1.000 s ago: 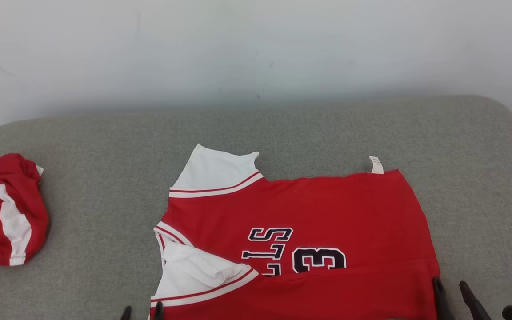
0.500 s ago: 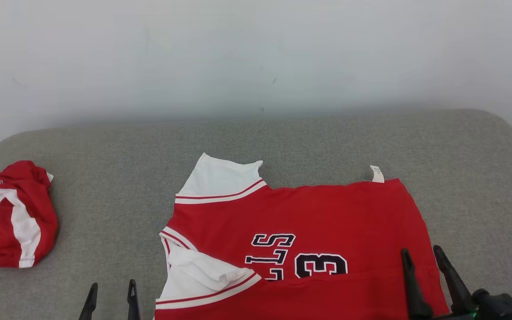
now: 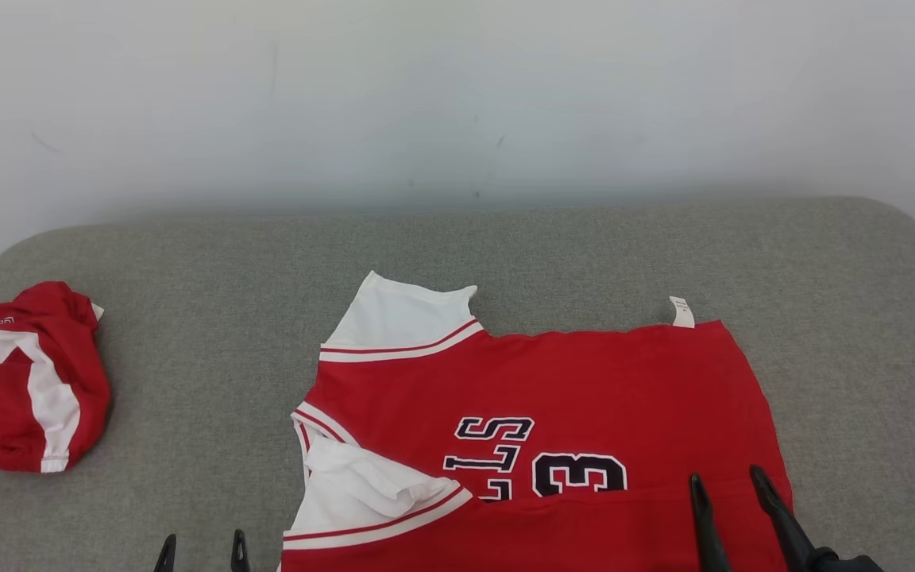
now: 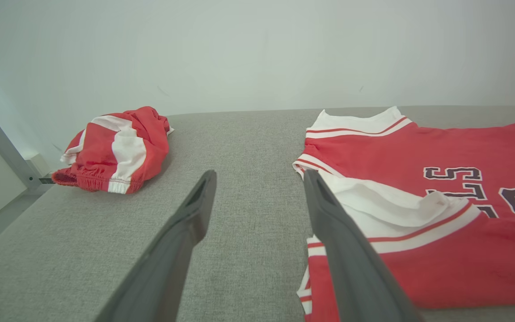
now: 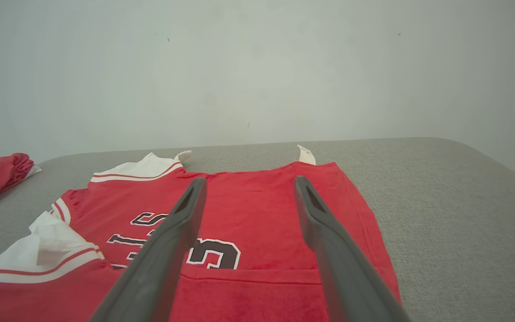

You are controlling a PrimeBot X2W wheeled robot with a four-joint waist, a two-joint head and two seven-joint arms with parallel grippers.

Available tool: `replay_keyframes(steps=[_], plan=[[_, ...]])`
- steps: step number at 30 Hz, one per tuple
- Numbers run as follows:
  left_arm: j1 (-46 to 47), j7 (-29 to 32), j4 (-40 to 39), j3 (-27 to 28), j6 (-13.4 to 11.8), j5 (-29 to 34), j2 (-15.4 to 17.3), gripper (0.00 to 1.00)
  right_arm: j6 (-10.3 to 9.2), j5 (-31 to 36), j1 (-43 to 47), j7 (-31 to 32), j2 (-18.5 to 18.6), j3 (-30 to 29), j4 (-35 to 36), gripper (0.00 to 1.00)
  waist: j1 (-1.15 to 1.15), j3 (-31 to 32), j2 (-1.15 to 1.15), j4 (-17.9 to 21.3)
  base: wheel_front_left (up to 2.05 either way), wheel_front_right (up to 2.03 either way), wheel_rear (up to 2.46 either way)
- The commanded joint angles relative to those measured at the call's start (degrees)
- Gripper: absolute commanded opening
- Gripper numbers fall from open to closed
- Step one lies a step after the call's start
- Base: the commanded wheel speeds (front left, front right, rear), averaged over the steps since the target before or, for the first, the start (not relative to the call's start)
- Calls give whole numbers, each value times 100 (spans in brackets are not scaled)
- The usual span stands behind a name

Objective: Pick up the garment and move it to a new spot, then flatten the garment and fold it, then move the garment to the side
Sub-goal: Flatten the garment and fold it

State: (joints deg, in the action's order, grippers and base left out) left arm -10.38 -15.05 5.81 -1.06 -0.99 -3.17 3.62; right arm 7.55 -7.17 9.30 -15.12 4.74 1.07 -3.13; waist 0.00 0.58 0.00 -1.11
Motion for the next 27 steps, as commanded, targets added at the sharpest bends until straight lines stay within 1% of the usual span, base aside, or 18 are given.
replay_keyframes(steps=[1, 3, 7, 10, 13, 16, 18, 21, 23, 25, 26, 27], plan=[[-40, -18, 13, 27, 26, 2, -12, 100, -14, 38, 24, -2, -33, -22, -1, 100, 0, -1, 0, 0, 0, 0, 0], [-50, -18, 38, 38, 48, 17, -28, 100, -14, 82, 42, -2, -59, -41, 5, 100, 0, -4, 0, -1, 0, 0, 0], [11, -18, 153, 39, 184, -45, -43, 100, -14, 122, 29, -2, -79, -103, 1, 100, 0, -17, 0, 14, 0, 0, 0], [260, -18, 136, 197, 329, -150, -31, 100, -14, 119, -105, -2, -88, -239, 21, 100, 0, -62, 0, 81, 0, 0, 0], [559, -18, 198, 397, 484, -203, 59, 100, -14, 136, -292, -1, -67, -336, -44, 100, 0, -138, 0, 200, 0, 0, 0], [1008, -18, 418, 494, 656, -295, 213, 100, -14, 78, -585, -2, 5, -389, -200, 100, 0, -258, 0, 352, 0, 0, 0], [1388, -17, 722, 475, 752, -391, 365, 100, -14, 53, -853, -2, 93, -377, -304, 100, 0, -387, 0, 453, 0, 0, 0], [2173, -18, 1109, 349, 817, -609, 631, 100, -14, 9, -1270, -2, 201, -383, -482, 100, 0, -669, 0, 600, 0, 0, 0], [2681, -18, 1370, 179, 849, -725, 845, 100, -14, -21, -1590, -2, 286, -343, -621, 100, 0, -900, 0, 696, 0, 0, 0], [3252, 6, 1643, -169, 840, -967, 1107, 100, -14, -45, -1920, -2, 334, -267, -814, 100, 0, -1110, 0, 795, 0, 0, 0], [3252, 6, 1643, -169, 840, -967, 1107, 100, -14, -45, -1920, -2, 334, -267, -814, 100, 0, -1110, 0, 795, 0, 0, 0], [3533, 56, 1744, -324, 834, -1122, 1250, 100, -14, -66, -2098, -2, 354, -210, -876, 100, 0, -1226, 0, 857, 0, 0, 0]])
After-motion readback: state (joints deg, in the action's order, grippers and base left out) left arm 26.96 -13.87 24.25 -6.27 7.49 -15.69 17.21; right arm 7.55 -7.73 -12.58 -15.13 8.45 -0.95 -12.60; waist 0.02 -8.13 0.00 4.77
